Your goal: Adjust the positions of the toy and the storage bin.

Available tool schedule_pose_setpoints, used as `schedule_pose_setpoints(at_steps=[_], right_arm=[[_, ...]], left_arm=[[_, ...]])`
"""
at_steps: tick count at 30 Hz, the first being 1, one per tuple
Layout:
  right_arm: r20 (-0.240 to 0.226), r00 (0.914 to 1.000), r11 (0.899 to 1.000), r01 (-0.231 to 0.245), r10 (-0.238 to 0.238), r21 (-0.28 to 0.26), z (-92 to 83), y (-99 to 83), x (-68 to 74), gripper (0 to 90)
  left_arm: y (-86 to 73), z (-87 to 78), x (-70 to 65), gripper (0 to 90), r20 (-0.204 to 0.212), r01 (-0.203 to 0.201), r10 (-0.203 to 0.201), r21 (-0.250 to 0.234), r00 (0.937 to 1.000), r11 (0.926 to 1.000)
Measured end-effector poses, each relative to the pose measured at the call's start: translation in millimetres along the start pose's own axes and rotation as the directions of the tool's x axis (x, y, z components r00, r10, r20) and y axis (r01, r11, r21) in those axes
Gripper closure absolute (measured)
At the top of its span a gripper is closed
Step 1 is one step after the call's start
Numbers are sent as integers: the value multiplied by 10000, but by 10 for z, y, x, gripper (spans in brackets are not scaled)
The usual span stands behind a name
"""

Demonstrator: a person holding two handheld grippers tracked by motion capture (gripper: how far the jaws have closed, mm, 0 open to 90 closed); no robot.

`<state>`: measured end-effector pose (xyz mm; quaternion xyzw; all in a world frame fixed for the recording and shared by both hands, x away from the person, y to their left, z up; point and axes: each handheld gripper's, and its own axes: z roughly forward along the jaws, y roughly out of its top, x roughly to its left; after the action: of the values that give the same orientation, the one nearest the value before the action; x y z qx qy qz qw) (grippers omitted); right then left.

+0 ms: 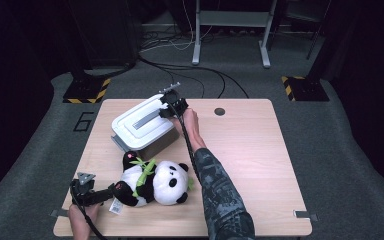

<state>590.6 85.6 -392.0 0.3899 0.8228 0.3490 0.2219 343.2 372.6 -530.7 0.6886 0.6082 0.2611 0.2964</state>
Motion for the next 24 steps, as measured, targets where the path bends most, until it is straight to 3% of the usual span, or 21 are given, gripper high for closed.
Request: schedule_pose_setpoints(at_steps=[9,18,24], right_arm=[[861,9959,9996,-278,273,45,1,-5,-19,446],[1291,9889,9972,-742,738,-14,-28,-55,-183,447],[1343,9858,9949,-1006,1006,-66,-96,-133,-323,448]], left_arm=[[-1,1,0,60,17,10,-10,-9,10000,10000],[-2,4,-2,60,-5,18,-18,-48,10000,10000],[-2,4,-2,60,-8,21,-21,-50,10000,10000]])
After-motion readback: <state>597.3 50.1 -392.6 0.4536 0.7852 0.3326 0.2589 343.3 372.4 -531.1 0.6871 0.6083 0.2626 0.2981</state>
